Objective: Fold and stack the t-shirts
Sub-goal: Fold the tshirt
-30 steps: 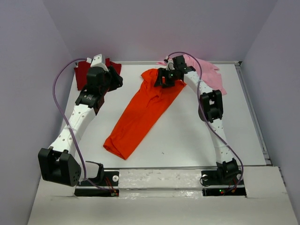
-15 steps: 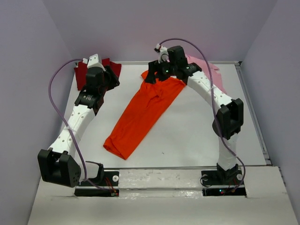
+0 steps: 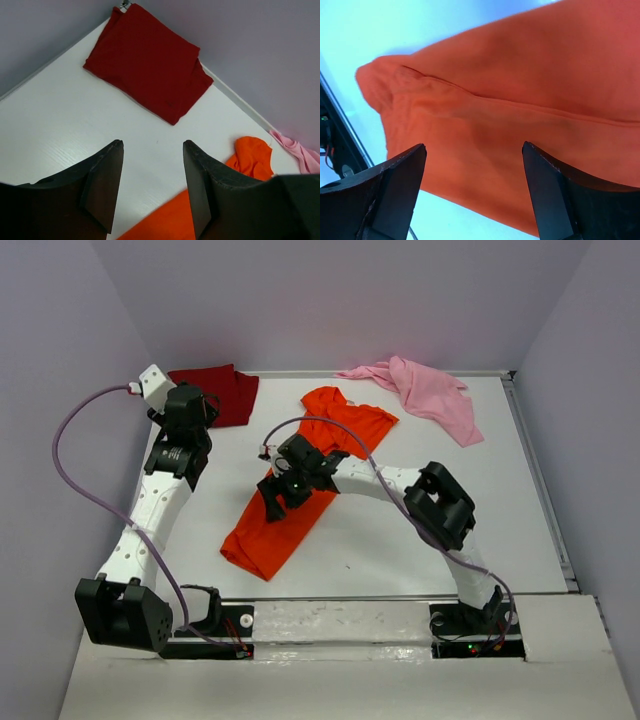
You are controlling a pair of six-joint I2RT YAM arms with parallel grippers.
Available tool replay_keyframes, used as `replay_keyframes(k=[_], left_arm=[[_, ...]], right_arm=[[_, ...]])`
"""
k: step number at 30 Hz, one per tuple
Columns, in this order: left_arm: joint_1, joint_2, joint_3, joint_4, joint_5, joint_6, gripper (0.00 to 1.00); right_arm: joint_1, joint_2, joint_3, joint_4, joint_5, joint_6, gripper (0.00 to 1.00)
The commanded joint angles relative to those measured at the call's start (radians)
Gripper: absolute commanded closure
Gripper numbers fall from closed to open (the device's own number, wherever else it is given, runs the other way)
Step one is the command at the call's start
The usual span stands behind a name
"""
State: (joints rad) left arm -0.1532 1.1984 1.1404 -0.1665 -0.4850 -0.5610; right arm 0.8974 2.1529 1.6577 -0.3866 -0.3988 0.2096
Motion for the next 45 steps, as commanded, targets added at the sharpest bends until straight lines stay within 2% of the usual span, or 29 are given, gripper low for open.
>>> replay_keyframes(k=[1, 9, 20, 29, 36, 45], left_arm=[[0.007, -0.028, 0.001, -0.011, -0.168, -0.054, 0.39], [0.018, 0.004, 0.015, -0.024, -0.158, -0.048, 0.39], [0.03, -0.008, 0.012, -0.021, -0.161, -0.036, 0.39], [0.03, -0.014, 0.012, -0.014, -0.142, -0.03, 0.39], [0.029, -0.008, 0.009, -0.01, -0.127, -0.03, 0.39], [0.029, -0.007, 0.01, -0.008, -0.106, -0.028, 0.39]], right_arm=[[0.046, -0.065, -0.001, 0.095, 0.006, 0.031, 0.17], [0.175, -0.074, -0.042, 0.132, -0.003, 0.085, 0.17], [0.198, -0.031, -0.145, 0.186, -0.031, 0.151, 0.18], [0.198, -0.202, -0.507, 0.271, 0.041, 0.209, 0.17], [0.198, -0.281, -0.698, 0.269, 0.1, 0.254, 0.17], [0.198, -0.516, -0.865, 0.105, 0.297, 0.356, 0.17]])
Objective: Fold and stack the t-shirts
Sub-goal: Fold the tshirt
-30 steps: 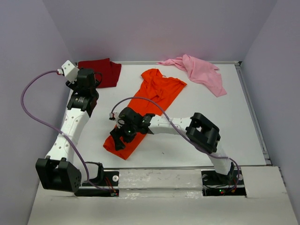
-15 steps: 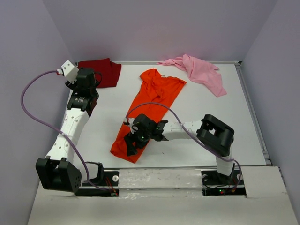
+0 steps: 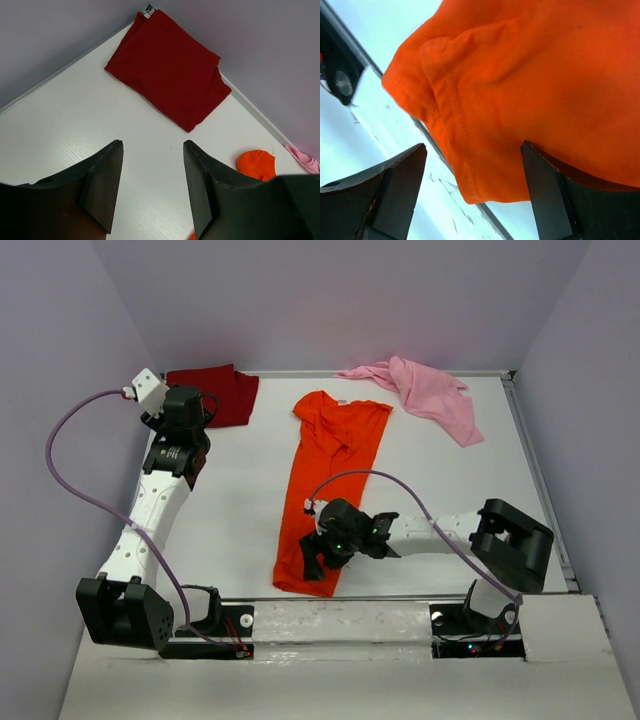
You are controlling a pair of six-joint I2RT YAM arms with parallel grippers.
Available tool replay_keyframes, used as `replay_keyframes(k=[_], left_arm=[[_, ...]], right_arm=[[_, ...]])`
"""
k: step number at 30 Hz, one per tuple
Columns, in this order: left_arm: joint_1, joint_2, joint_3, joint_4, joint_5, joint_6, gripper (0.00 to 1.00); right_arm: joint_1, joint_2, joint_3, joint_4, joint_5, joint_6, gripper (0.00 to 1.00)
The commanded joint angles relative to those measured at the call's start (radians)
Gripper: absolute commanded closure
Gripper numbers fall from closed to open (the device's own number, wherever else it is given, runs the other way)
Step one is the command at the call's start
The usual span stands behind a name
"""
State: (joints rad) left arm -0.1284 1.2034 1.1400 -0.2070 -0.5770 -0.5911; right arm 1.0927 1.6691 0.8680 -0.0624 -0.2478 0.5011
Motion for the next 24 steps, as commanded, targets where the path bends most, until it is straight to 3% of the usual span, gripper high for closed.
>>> replay_keyframes(k=[1, 7, 16, 22, 24], left_arm=[[0.004, -0.011, 0.01, 0.032, -0.012, 0.002, 0.39], [0.004, -0.011, 0.012, 0.032, 0.0, 0.008, 0.39], [0.004, -0.001, 0.013, 0.04, 0.034, 0.017, 0.39], [0.0, -0.002, 0.004, 0.05, 0.037, 0.027, 0.39], [-0.007, 0.002, 0.004, 0.054, 0.043, 0.036, 0.39]], right_arm=[[0.003, -0.079, -0.083, -0.235, 0.171, 0.079, 0.17], [0.003, -0.218, -0.173, -0.349, 0.393, 0.197, 0.16], [0.003, -0.266, -0.153, -0.402, 0.4, 0.199, 0.15], [0.003, -0.2, 0.152, -0.487, 0.47, 0.027, 0.15], [0.003, -0.169, 0.285, -0.522, 0.566, -0.048, 0.15]])
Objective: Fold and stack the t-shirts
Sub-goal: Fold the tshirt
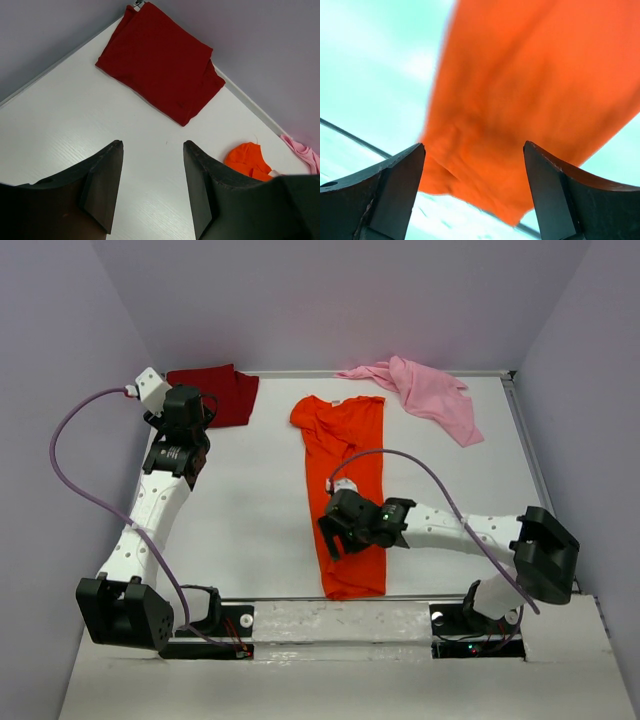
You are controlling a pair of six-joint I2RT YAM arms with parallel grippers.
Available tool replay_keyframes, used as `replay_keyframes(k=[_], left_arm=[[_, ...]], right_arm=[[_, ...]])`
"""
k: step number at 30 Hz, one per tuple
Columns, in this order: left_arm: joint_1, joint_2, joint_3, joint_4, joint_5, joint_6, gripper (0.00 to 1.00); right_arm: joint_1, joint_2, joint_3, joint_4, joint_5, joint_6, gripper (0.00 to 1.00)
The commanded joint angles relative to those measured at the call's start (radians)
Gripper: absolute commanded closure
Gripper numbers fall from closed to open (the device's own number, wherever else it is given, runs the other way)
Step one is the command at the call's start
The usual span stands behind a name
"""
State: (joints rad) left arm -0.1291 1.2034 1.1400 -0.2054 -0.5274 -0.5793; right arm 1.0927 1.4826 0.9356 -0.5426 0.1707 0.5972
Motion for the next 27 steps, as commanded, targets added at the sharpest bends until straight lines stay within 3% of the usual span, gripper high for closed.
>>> replay_keyframes(k=[1, 3, 7, 11, 19, 27], left_arm=[[-0.006, 0.005, 0.007, 0.049, -0.008, 0.024, 0.39], [-0.006, 0.004, 0.012, 0.047, -0.008, 0.027, 0.39], [-0.007, -0.011, 0.0, 0.06, -0.013, 0.03, 0.39], [-0.01, -0.019, -0.003, 0.067, -0.011, 0.035, 0.39], [-0.01, -0.028, -0.002, 0.067, -0.016, 0.047, 0.39], [-0.012, -0.041, -0.006, 0.077, -0.017, 0.055, 0.39]], right_arm=[[0.003, 0.03, 0.254, -0.048, 0.198, -0.17, 0.14], [-0.034, 0.083, 0.357, -0.051, 0.309, -0.252, 0.13], [-0.155, 0.18, 0.509, -0.002, 0.339, -0.313, 0.13], [-0.306, 0.31, 0.641, 0.087, 0.244, -0.338, 0.13], [-0.488, 0.609, 0.93, 0.075, 0.179, -0.373, 0.14], [-0.519, 0.814, 1.068, 0.059, 0.044, -0.413, 0.14]])
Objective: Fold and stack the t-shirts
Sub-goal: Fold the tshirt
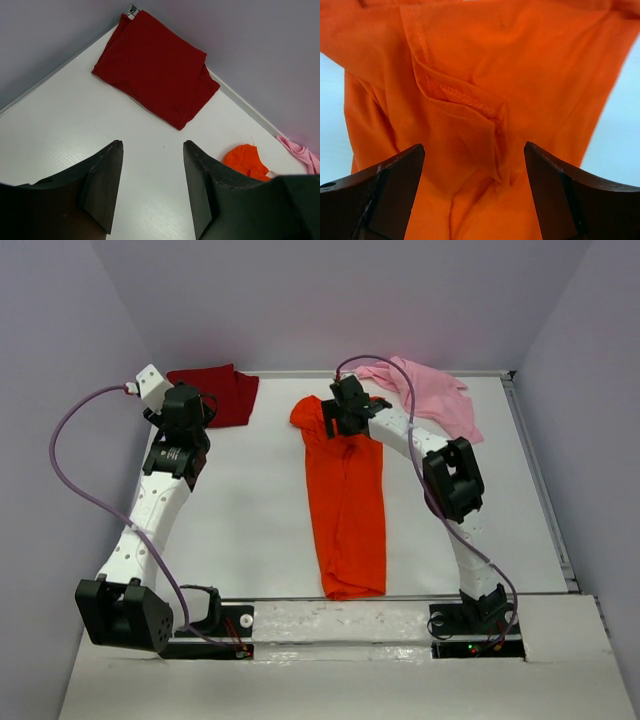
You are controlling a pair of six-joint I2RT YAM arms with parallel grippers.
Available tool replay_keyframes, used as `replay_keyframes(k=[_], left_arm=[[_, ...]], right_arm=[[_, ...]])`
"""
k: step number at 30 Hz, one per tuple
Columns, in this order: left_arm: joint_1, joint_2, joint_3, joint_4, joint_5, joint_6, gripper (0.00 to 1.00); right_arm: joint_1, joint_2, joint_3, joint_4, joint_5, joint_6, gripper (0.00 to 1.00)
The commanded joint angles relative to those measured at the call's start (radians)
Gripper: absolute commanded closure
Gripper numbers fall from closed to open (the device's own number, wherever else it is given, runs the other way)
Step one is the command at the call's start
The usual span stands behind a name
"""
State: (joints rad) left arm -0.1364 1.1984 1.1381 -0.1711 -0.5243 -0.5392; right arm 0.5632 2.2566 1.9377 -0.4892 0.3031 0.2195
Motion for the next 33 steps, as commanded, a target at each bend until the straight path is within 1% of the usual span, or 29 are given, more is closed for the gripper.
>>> replay_keyframes(k=[1, 8, 11, 12, 15, 18, 20, 21, 22, 25, 30, 33], left_arm=[[-0.005, -0.036, -0.005, 0.042, -0.02, 0.015, 0.39], [-0.005, -0.052, -0.008, 0.044, -0.043, 0.021, 0.39], [-0.005, -0.059, -0.008, 0.051, -0.029, 0.031, 0.39], [-0.005, -0.057, -0.006, 0.05, -0.028, 0.033, 0.39], [-0.003, -0.062, -0.003, 0.048, -0.032, 0.036, 0.39], [-0.003, -0.068, -0.006, 0.054, -0.026, 0.039, 0.39], [-0.003, -0.068, -0.008, 0.058, -0.016, 0.041, 0.39], [-0.003, -0.066, -0.009, 0.059, -0.013, 0.042, 0.39], [-0.003, -0.063, -0.008, 0.061, -0.008, 0.042, 0.39], [-0.003, -0.056, -0.006, 0.056, 0.001, 0.041, 0.39], [-0.003, -0.049, -0.005, 0.058, 0.017, 0.038, 0.39], [-0.003, -0.048, -0.005, 0.058, 0.021, 0.036, 0.39]], right_arm=[[0.01, 0.056, 0.088, 0.003, -0.1, -0.037, 0.14], [0.01, 0.161, 0.138, -0.009, -0.232, -0.014, 0.14], [-0.011, 0.21, 0.176, -0.014, -0.393, 0.001, 0.13], [-0.025, 0.243, 0.206, -0.012, -0.495, 0.029, 0.13], [-0.036, 0.294, 0.279, -0.014, -0.588, 0.069, 0.14], [-0.055, 0.345, 0.352, -0.012, -0.566, 0.087, 0.15], [-0.066, 0.374, 0.385, -0.005, -0.518, 0.099, 0.15], [-0.066, 0.379, 0.397, 0.0, -0.457, 0.112, 0.15], [-0.075, 0.385, 0.409, 0.007, -0.443, 0.115, 0.15], [-0.098, 0.394, 0.428, 0.038, -0.406, 0.145, 0.14], [-0.134, 0.406, 0.471, 0.04, -0.34, 0.161, 0.14], [-0.157, 0.417, 0.487, 0.029, -0.332, 0.168, 0.14]])
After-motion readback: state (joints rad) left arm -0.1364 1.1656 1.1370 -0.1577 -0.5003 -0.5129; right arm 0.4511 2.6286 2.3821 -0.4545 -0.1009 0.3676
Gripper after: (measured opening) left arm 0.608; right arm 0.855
